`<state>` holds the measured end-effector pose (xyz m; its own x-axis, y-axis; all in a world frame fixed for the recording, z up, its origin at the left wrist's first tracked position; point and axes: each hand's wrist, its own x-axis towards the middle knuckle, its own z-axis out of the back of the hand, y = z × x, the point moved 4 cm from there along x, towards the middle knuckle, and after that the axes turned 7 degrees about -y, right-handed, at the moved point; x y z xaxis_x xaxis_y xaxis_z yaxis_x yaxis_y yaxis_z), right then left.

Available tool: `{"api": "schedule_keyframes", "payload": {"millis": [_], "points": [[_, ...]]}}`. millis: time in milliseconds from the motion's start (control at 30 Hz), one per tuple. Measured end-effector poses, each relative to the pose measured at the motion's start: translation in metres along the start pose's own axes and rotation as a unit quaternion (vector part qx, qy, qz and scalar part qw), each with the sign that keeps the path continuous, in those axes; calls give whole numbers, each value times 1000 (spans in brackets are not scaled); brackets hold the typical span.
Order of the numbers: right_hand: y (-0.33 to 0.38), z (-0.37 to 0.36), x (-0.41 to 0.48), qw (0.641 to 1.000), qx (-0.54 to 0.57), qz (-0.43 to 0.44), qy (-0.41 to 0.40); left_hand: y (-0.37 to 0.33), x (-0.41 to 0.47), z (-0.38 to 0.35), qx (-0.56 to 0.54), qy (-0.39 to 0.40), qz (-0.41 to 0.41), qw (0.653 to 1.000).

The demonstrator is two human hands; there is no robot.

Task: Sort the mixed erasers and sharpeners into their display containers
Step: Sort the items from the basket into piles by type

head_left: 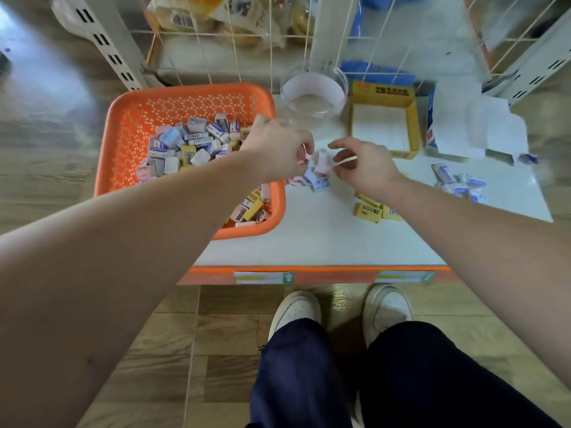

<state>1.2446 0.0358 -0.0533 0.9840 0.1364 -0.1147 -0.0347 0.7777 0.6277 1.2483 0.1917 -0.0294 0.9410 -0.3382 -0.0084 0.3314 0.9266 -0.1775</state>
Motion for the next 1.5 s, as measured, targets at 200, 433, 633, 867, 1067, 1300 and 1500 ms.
{"api": "schedule_keyframes", "payload": {"millis": [200, 433, 633, 867, 1067, 1300, 1500], "points": [[19, 17, 2, 999, -26, 26, -22, 41, -33, 32, -318, -225, 231, 892], [87, 1, -4, 992, -13, 104, -63, 97, -92, 27, -269, -160, 309, 898], [130, -56, -15, 971, -62, 231, 1, 121, -125, -4, -253, -146, 311, 904], [143, -101, -12, 960, -152, 229, 54, 128, -128, -12, -289, -169, 323, 885], [132, -130, -13, 911, -300, 258, 117, 125, -127, -17, -244, -164, 301, 907], [127, -131, -7, 932, -272, 225, 83, 116, -123, -21, -150, -58, 270, 949], [129, -131, -4, 942, -251, 214, 58, 114, -124, -22, -102, -29, 260, 960]]}}
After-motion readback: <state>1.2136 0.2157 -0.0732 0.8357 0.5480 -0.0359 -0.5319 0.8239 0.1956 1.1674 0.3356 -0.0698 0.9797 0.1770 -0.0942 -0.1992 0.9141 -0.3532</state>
